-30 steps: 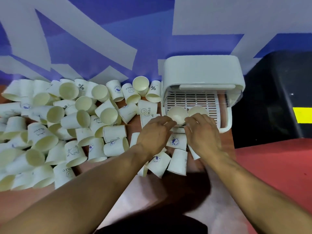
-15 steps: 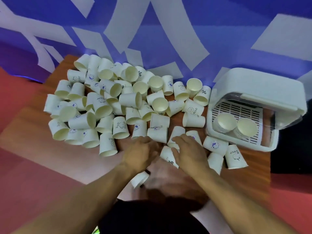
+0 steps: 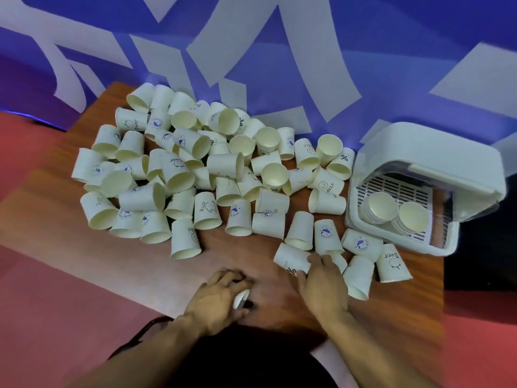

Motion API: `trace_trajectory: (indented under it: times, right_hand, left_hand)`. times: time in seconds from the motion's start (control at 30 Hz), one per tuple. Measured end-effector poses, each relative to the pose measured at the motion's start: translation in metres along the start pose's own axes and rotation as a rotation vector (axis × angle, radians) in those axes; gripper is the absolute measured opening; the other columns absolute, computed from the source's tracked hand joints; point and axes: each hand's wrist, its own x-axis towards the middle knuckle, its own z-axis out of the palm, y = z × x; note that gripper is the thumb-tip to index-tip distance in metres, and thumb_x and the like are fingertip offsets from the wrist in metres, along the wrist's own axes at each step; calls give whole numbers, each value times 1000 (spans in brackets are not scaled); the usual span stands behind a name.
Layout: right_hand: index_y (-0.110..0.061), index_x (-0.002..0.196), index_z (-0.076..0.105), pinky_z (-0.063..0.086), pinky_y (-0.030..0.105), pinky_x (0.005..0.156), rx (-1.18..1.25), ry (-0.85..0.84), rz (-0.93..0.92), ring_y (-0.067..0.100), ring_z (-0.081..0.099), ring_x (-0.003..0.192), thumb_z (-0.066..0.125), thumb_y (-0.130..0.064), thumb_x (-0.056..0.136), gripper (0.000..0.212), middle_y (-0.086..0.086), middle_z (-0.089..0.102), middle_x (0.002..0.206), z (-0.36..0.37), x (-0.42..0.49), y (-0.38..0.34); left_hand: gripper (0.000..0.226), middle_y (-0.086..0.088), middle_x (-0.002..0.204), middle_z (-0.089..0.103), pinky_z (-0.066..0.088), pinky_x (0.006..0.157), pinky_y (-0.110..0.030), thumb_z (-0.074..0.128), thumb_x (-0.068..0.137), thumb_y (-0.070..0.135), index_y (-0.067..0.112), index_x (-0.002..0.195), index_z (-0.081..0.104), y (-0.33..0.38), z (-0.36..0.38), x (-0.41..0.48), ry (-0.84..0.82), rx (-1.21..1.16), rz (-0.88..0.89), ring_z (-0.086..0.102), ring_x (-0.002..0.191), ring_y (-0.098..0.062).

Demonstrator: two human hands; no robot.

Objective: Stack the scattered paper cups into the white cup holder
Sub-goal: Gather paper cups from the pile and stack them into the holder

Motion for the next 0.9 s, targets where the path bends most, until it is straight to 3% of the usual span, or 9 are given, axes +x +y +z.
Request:
trace_trajectory:
  times: [0.13,0.27,0.43,0.53,0.6,0.67,0.8,0.9]
  right_hand:
    - [-13,122,54,46,36,82,15,11,31,28,55,101,60,-35,89,40,9,58,115,2,4,-6]
    - [-17,116,55,47,36,83,70,6,56,26,54,104,62,-32,88,34,5,62,111,3,12,-10]
    - [-20,110,58,45,31,79,264,-3,79,21,58,103,63,-21,87,24,-1,65,107,0,22,-11]
    - [-21,100,60,46,27,75,415,1,65,19,62,91,65,-14,84,18,-3,66,91,-10,24,-10]
    - [-24,95,59,44,24,72,518,18,45,14,62,82,65,-13,82,18,-8,61,81,-25,24,-7]
    - [-26,94,59,46,25,72,580,89,-4,9,59,76,66,-14,81,19,-12,59,79,-44,22,0]
    - [-27,95,58,49,28,73,636,242,-43,6,59,74,67,-14,83,21,-14,60,79,-88,20,23]
    - [-26,96,57,50,30,67,628,378,-74,4,57,70,69,-12,82,24,-15,58,76,-120,21,48]
  left_hand:
    - [40,28,138,36,39,98,-28,32,96,60,57,136,31,17,-19,10,103,-257,-40,29,127,-3]
    - [35,22,119,48,39,99,-34,25,94,64,46,111,50,21,-31,22,27,-370,-11,41,115,-5]
    - [22,20,103,52,37,86,-16,50,96,47,26,92,55,38,-54,29,13,-558,-11,46,99,8]
    - [25,19,112,50,47,90,-25,68,84,33,29,100,48,43,-65,33,-70,-667,-5,51,102,-1]
    - [45,12,118,50,49,93,-35,68,73,26,35,110,43,48,-76,34,-149,-694,16,53,107,-16]
    - [50,4,116,53,48,93,-40,65,74,22,33,116,40,56,-87,38,-177,-665,54,53,105,-21]
    - [27,8,88,45,40,67,-25,60,94,20,26,107,37,85,-116,53,-82,-581,153,42,76,-6]
    - [22,7,90,48,46,67,-25,61,94,28,31,103,41,111,-136,69,-62,-640,218,46,76,-8]
